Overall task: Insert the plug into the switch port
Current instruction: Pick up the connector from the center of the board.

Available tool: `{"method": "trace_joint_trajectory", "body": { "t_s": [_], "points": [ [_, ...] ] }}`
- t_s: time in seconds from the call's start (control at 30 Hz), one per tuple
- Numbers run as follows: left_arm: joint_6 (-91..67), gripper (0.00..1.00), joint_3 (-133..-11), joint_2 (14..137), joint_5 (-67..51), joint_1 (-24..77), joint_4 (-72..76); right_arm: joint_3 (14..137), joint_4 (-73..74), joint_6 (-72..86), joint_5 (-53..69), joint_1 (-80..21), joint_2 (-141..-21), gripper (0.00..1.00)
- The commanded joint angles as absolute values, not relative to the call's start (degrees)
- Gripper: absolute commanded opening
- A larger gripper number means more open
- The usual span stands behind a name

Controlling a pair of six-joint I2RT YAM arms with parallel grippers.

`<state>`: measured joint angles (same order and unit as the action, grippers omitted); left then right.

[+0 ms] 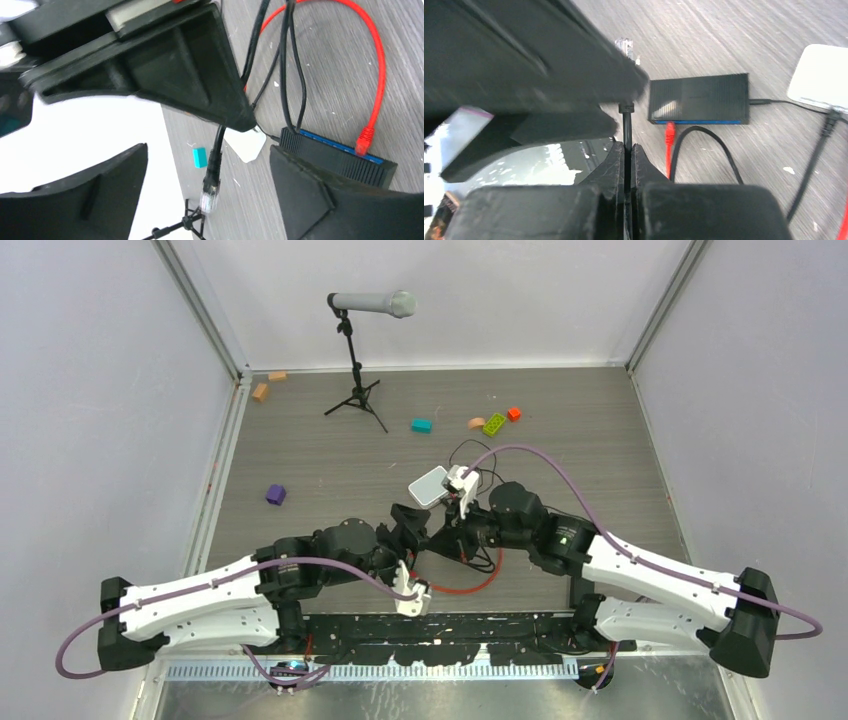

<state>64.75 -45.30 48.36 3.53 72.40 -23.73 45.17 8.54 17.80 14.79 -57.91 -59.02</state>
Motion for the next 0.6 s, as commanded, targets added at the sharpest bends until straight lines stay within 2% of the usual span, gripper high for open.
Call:
{"method": "trace_joint_trajectory", "body": {
  "t_s": [0.0, 0.2, 0.3, 0.47, 0.57],
  "points": [
    [57.7, 1.00, -45.0, 44.7, 3.5, 72.8, -17.1, 42.7, 7.3, 13.9, 6.0, -57.8, -52.9, 0.00],
    [36.1, 1.00, -41.7, 38.3, 3.7, 72.8, -8.6, 38.0, 9.4, 10.8, -5.7, -57.8, -43.9, 0.00],
    [18.9, 1.00, -40.0, 36.3, 12.1, 72.7, -3.3, 36.9, 10.3, 10.0, -7.7, -57.8, -41.0, 0.00],
    [-3.3, 1.00, -39.9, 36.2, 25.5, 72.7, -7.3, 35.1, 10.2, 9.2, -7.6, -57.8, -37.8, 0.00],
    [-12.2, 1.00, -38.7, 35.6, 27.4, 72.7, -7.9, 32.5, 6.6, 8.8, -7.9, -57.8, -35.7, 0.01]
  ]
}}
